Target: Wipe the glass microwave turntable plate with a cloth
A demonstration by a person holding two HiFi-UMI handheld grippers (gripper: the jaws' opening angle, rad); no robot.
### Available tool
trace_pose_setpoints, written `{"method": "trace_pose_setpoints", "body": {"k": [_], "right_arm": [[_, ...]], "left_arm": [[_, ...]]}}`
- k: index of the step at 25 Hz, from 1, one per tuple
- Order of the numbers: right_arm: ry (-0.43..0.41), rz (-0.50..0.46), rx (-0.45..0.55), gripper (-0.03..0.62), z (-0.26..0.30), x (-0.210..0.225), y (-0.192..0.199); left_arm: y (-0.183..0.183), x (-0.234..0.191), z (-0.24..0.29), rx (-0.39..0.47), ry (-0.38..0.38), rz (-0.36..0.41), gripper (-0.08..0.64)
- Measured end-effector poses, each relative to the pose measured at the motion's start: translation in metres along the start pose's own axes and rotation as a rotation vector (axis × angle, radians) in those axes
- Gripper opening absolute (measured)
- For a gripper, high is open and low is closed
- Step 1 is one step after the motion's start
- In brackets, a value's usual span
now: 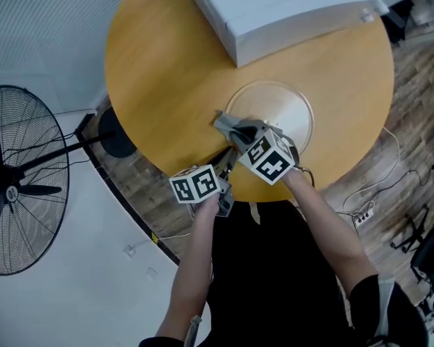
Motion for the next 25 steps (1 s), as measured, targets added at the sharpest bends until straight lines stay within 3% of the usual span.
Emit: {"method": "trace_pose_setpoints", "body": {"k": [10, 25], "right_arm": [[-0.114, 0.076, -0.079, 0.021, -0.013, -0.021, 0.029], [-0.133, 0.061, -0.190, 0.021, -0.044, -0.029, 0.083]], "left_arm": [[-0.001, 0.000, 0.000, 0.001, 0.007, -0.008, 0.034], [0.001, -0.002, -0.002, 0.000, -0.004, -0.007, 0.031]]}}
Point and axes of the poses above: the fingertips, and each gripper's own axes: z forward along the fingers, x to its right, y out of its underside, the point moved 6 cm from there along -z, backward along the fingers, and after that the axes turned 6 degrees about -x, right-handed, at the moved point
